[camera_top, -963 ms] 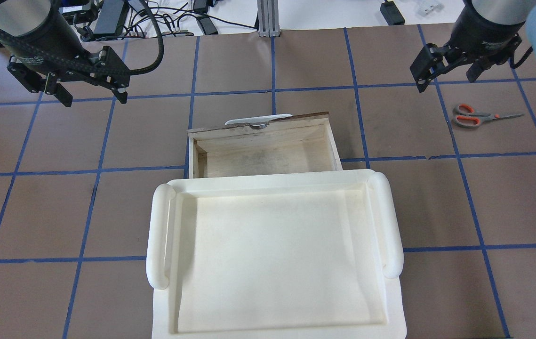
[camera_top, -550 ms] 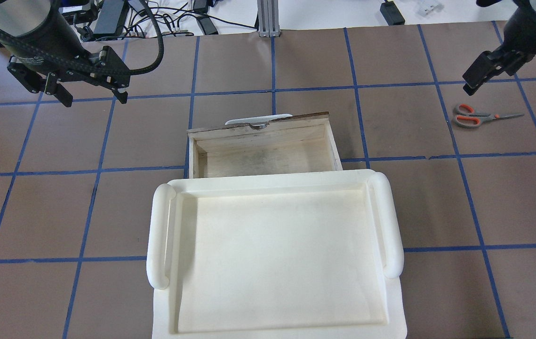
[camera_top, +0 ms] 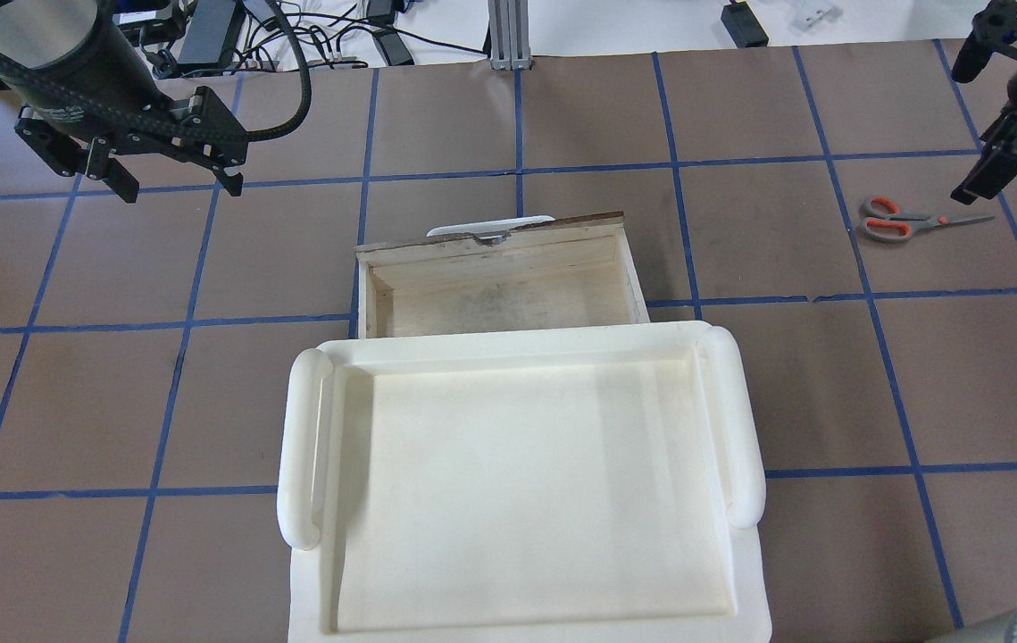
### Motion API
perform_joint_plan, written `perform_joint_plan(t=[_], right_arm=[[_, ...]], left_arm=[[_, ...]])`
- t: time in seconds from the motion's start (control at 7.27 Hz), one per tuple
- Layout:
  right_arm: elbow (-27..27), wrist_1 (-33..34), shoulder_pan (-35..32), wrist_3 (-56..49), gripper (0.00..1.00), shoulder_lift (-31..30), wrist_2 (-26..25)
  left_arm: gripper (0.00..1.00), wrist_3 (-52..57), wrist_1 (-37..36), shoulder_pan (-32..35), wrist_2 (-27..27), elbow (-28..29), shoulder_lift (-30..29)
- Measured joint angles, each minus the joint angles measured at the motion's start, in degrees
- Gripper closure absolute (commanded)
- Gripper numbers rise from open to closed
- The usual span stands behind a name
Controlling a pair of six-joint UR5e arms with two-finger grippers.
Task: Put scissors in drawer and close it
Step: 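Move the right gripper over the grey-and-orange scissors and lower it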
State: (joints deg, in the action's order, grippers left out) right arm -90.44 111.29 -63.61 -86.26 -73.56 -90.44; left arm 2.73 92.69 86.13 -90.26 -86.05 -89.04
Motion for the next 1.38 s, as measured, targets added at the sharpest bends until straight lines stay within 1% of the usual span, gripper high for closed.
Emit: perform_joint_plan(t=[0.14,0.28,0.69,0.83,1.1,1.24,1.38], right_arm=[[0.00,1.87,1.19,-8.96,0.00,2.28,-0.04],[0.02,2.62,2.35,-15.11,0.00,4.07,0.17],[0.25,4.53,3.49,-29.27,0.00,8.13,3.83],[0.31,6.06,3.57,-31.07,0.00,9.02,3.96],[0.59,13.65,4.37,-33.35,0.01,12.48,4.22],[1.01,16.26,4.87,-34.53,0.01,14.06,4.51],[1.79,17.44,5.12,-36.42,0.01,15.49,4.67]], left_arm=[[0.00,0.00,0.00,0.00,0.00,0.00,0.00],[0.00,0.02,-0.02,0.00,0.00,0.00,0.00],[0.00,0.01,-0.03,0.00,0.00,0.00,0.01],[0.00,0.00,-0.02,0.00,0.00,0.00,-0.02],[0.00,0.00,-0.04,0.00,0.00,0.00,-0.07],[0.00,0.00,-0.04,0.00,0.00,0.00,-0.08],[0.00,0.00,-0.05,0.00,0.00,0.00,-0.08]])
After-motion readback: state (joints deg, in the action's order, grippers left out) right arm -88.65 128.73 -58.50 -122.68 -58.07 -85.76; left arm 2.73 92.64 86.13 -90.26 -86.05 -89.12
